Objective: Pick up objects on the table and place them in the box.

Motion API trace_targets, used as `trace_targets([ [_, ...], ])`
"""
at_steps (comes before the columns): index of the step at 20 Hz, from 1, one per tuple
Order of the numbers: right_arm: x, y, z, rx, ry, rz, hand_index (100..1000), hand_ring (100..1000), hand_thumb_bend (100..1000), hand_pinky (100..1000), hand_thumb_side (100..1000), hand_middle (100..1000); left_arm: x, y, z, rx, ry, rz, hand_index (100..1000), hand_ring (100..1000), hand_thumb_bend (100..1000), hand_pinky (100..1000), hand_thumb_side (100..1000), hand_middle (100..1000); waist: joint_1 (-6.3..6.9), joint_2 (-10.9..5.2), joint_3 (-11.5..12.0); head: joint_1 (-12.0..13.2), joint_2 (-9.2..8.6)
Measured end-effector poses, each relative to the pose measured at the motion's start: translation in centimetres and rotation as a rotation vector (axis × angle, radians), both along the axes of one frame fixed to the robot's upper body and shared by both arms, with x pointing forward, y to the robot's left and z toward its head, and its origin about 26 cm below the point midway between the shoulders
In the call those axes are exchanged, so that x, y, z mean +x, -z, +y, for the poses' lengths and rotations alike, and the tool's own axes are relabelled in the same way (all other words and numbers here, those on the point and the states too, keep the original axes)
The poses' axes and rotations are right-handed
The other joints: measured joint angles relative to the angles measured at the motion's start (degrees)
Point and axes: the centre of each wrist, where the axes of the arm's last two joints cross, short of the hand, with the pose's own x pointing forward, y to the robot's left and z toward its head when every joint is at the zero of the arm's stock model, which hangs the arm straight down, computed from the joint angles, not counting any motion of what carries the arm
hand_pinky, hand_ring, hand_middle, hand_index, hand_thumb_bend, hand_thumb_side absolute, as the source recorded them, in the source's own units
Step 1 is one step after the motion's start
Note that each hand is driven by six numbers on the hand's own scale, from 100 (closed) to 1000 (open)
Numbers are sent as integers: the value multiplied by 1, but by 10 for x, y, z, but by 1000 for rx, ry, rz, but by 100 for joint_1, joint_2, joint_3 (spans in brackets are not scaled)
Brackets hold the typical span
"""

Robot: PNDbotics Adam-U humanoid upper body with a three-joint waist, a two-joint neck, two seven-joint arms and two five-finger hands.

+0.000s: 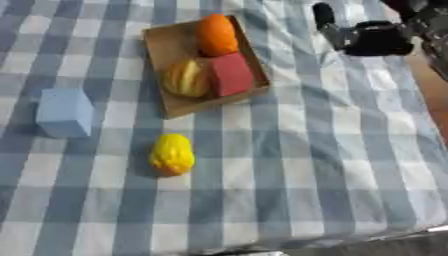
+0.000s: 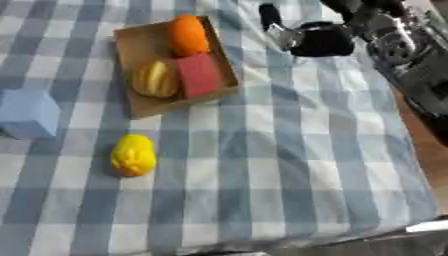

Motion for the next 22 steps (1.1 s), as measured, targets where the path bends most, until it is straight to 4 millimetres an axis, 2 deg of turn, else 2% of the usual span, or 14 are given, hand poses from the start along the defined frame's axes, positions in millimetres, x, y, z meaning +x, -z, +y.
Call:
trace_targets([
  [1, 0, 0, 0, 1, 2, 1, 841, 709, 100, 734, 279, 766, 0, -2, 0, 8, 0, 14, 975, 906, 635, 968, 522, 875, -7, 0, 3, -7, 0],
  [3, 0, -1, 1, 2, 0, -5, 841, 706, 100, 733, 285, 765, 0, -1, -1, 28, 9, 50, 970, 909, 664, 975, 484, 877, 2, 11, 4, -6, 0],
  [5, 1, -4, 2, 3, -4, -11, 840, 703, 100, 731, 293, 762, 1, -2, -4, 53, 32, 83, 964, 907, 679, 976, 407, 874, 27, 22, 3, -3, -1],
  [7, 1, -4, 3, 4, -8, -7, 838, 699, 100, 729, 301, 760, 2, -2, -9, 74, 54, 112, 950, 900, 636, 974, 332, 861, 26, 23, -5, 5, -3],
  [9, 1, -5, 4, 7, -11, -8, 836, 697, 100, 728, 316, 758, 4, -4, -13, 83, 71, 137, 937, 898, 553, 972, 248, 855, 21, 25, -30, 29, -6],
  [12, 2, -5, 5, 19, -17, -3, 831, 690, 100, 723, 337, 753, 6, -8, -18, 80, 77, 172, 934, 900, 449, 973, 172, 858, 17, 51, -68, 79, -13],
  [15, 2, -4, 6, 36, -18, 7, 828, 684, 100, 719, 348, 747, 8, -11, -24, 51, 72, 202, 937, 905, 416, 975, 145, 864, 0, 70, -106, 143, -41],
  [22, 4, -3, 9, 68, -27, 21, 823, 673, 100, 713, 361, 739, 13, -18, -37, -13, 53, 246, 948, 924, 434, 982, 143, 880, -21, 137, -166, 257, -63],
])
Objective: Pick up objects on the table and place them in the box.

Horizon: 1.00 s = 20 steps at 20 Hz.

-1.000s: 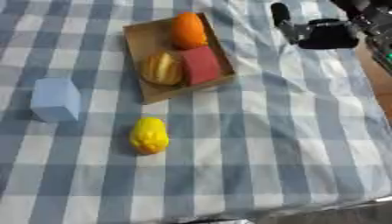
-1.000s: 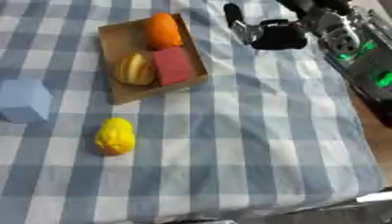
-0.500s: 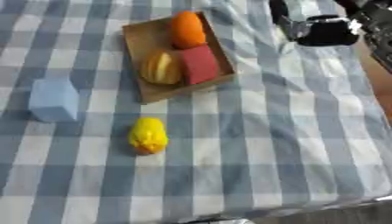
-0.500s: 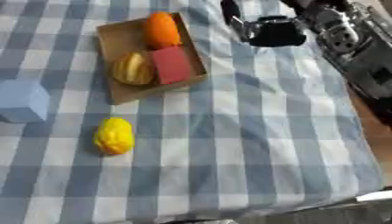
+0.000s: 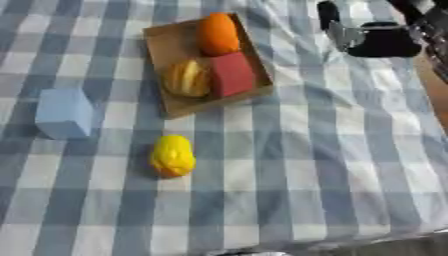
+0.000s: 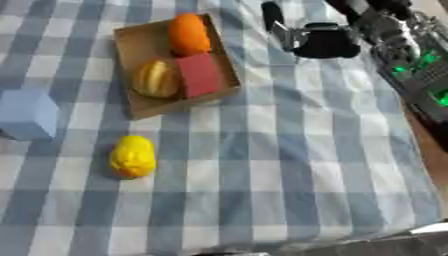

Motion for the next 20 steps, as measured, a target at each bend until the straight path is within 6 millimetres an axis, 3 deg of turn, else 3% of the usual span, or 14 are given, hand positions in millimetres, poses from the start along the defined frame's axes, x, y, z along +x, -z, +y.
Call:
trace_targets([
  [7, 1, 0, 2, 25, -3, 2, 816, 662, 100, 706, 371, 730, 3, -6, -10, 2, -23, 41, 943, 926, 489, 983, 173, 876, -14, 83, -64, 101, -46],
  [14, 1, 2, 3, 48, 5, 16, 813, 655, 100, 702, 381, 725, 5, -9, -15, 9, -25, 74, 950, 926, 637, 983, 256, 876, -4, 147, -65, 99, -53],
  [20, 2, 2, 4, 63, 5, 26, 812, 652, 100, 700, 392, 722, 8, -18, -26, 1, -2, 62, 946, 924, 628, 981, 257, 872, 13, 150, -113, 64, -117],
])
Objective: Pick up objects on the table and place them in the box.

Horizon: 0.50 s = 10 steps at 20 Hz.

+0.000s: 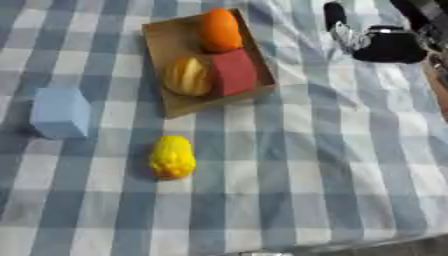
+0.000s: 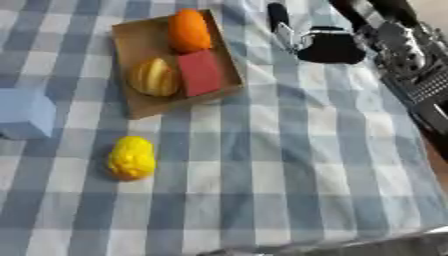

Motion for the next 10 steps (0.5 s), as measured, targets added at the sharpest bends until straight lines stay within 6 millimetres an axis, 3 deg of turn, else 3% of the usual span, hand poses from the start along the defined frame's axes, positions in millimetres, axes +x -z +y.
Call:
trace_targets([
  [6, 1, 0, 1, 18, -9, 7, 811, 649, 100, 698, 402, 719, 12, -1, -9, 20, 5, 10, 950, 934, 613, 986, 235, 880, 28, 2, -30, 30, -33],
  [10, 1, 1, 2, 35, -9, 15, 810, 645, 100, 695, 414, 716, 23, 5, -9, 55, -11, 20, 949, 942, 576, 988, 199, 885, 35, 15, -60, 203, -38],
])
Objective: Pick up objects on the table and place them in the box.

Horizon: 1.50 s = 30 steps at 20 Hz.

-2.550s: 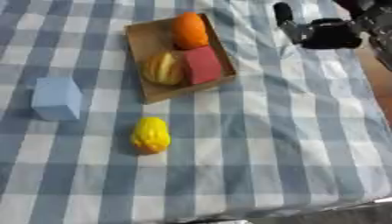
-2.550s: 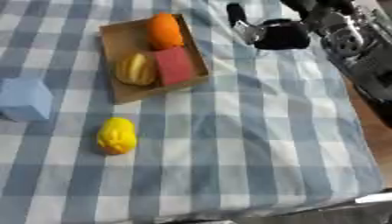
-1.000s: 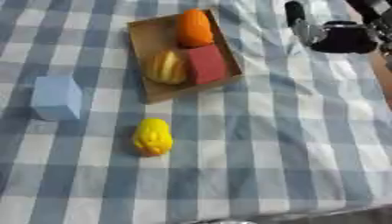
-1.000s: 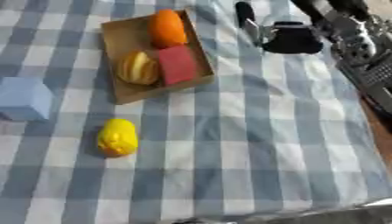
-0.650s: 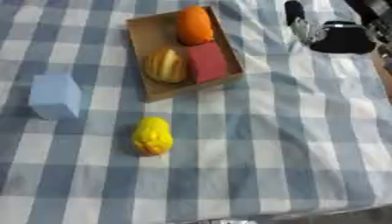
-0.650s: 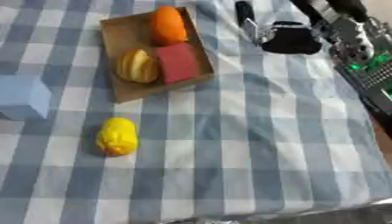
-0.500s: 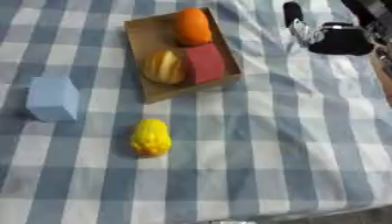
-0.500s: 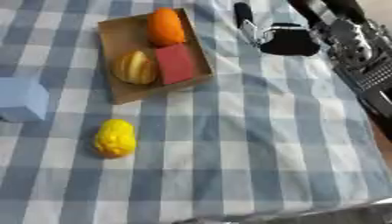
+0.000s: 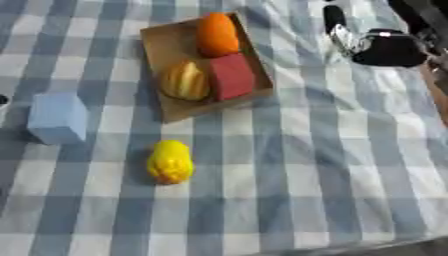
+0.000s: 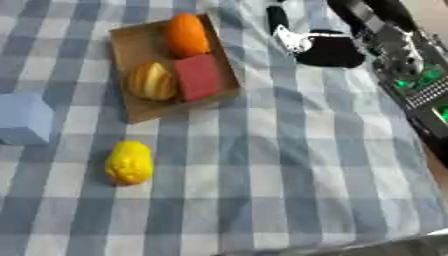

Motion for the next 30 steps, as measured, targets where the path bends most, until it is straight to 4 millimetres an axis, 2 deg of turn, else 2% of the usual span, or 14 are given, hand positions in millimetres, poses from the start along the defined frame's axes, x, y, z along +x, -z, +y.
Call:
trace_targets([
  [5, 1, 2, 1, 26, 2, 12, 809, 641, 100, 693, 427, 712, 16, 9, 3, 40, -19, 8, 947, 945, 536, 989, 166, 892, 1, 22, -27, 167, -41],
  [11, 1, 4, 2, 43, 3, 24, 807, 638, 100, 691, 438, 710, 34, 14, 3, 60, -21, -22, 955, 951, 563, 990, 155, 901, -14, 38, -82, 230, -57],
  [15, 1, 8, 2, 54, 7, 41, 805, 632, 100, 686, 453, 709, 40, 10, 2, 91, -18, -93, 956, 955, 577, 992, 160, 906, -20, 66, -93, 243, -85],
  [16, 1, 10, 2, 58, 8, 47, 804, 630, 100, 685, 448, 708, 41, 8, 1, 98, -17, -108, 957, 956, 576, 994, 196, 908, -17, 70, -98, 251, -91],
  [17, 0, 12, 2, 62, 8, 51, 802, 628, 100, 684, 456, 707, 43, 7, -1, 102, -14, -120, 959, 959, 598, 998, 178, 912, -15, 71, -101, 259, -94],
  [23, 1, 15, 2, 78, 3, 56, 800, 626, 100, 682, 464, 705, 57, 3, -10, 93, 23, -101, 953, 964, 598, 1000, 228, 914, -6, 122, -189, 337, -140],
  [30, 1, 14, 4, 89, -3, 55, 799, 623, 100, 680, 472, 702, 72, 1, -15, 74, 53, -74, 948, 963, 598, 1000, 198, 913, -6, 209, -263, 400, -199],
])
